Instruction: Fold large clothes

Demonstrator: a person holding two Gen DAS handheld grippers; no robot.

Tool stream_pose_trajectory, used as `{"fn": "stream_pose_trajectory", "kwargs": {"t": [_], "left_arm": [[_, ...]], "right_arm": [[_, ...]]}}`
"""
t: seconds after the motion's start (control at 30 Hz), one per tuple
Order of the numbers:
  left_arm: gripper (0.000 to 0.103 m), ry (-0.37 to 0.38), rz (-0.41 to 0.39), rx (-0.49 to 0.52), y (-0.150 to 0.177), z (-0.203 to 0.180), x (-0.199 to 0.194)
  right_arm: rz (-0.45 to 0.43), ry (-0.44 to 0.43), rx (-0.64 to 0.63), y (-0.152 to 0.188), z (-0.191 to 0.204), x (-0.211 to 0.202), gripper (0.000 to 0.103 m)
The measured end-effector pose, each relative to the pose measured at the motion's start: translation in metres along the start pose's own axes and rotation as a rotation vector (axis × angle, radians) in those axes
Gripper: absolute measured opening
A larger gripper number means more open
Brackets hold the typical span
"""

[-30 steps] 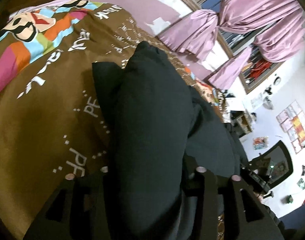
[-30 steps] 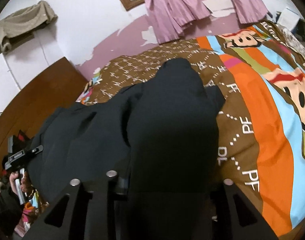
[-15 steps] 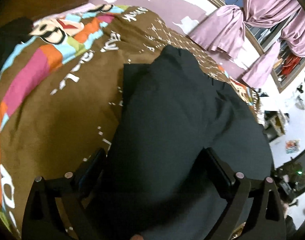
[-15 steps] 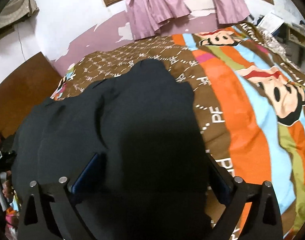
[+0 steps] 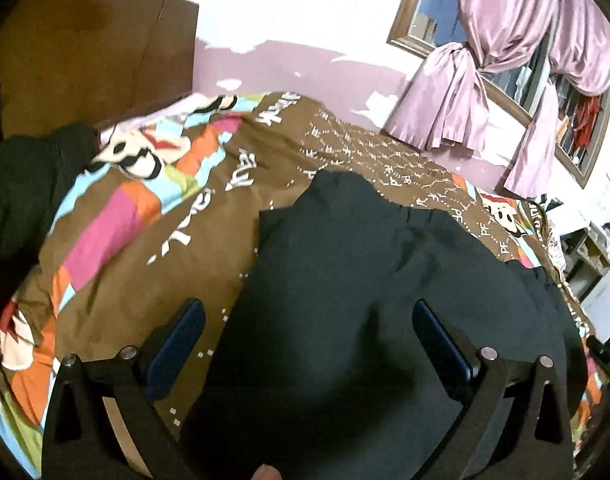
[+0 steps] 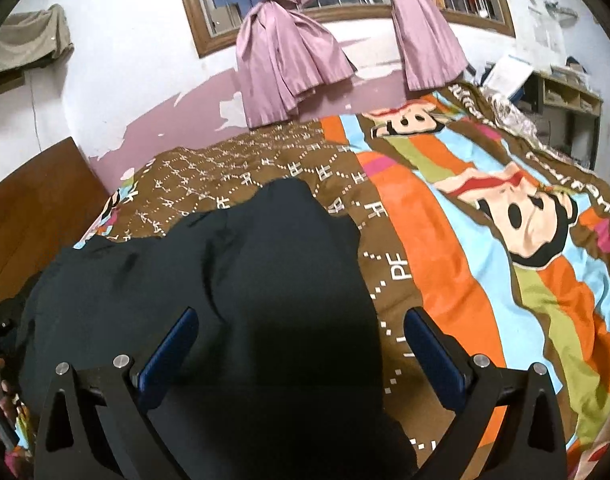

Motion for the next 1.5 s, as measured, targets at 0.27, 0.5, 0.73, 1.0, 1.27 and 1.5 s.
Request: {"fn": "stream_pose_trajectory", "kwargs": {"t": [0.27, 0.5, 0.73, 1.0, 1.27, 1.5], "left_arm": [[0.102, -0.023, -0.105, 0.108, 0.001, -0.019, -0.021], [0.102, 0.010, -0.175, 0.124, 0.003, -0.029, -0.048], [0.102, -0.019, -0.246, 0.205, 0.010, -0.046, -0.078], [0.102, 0.030, -0.244, 0.192, 0.019, -0.050, -0.095], [0.102, 0.055, -0.238, 0.162, 0.026, -0.044, -0.122], [0.102, 0.077, -0.246, 0.142, 0.026, -0.046, -0.152]], "right_arm": [[-0.031, -0.011, -0.045, -0.002, 0.015, -0.007, 0.103], [-0.067, -0.010, -0.069, -0.001, 0.026, -0.019, 0.103], [-0.123, -0.013, -0.110, -0.003, 0.041, -0.037, 0.103], [-0.162, -0.072, -0.175, -0.004, 0.070, -0.060, 0.103], [-0.214, -0.090, -0.198, 0.008, 0.092, -0.092, 0.103], [-0.248, -0.104, -0.217, 0.017, 0.114, -0.120, 0.103]]}}
Point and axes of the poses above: each gripper's, at about its wrist camera, not at the fingertips, and x roughly the way its jaws point, z to its left, y to its underside, the point moved 5 cm from there along x, roughly the way its jaws point, and after that the axes turned 15 degrees about -y, right-handed, at the moved point
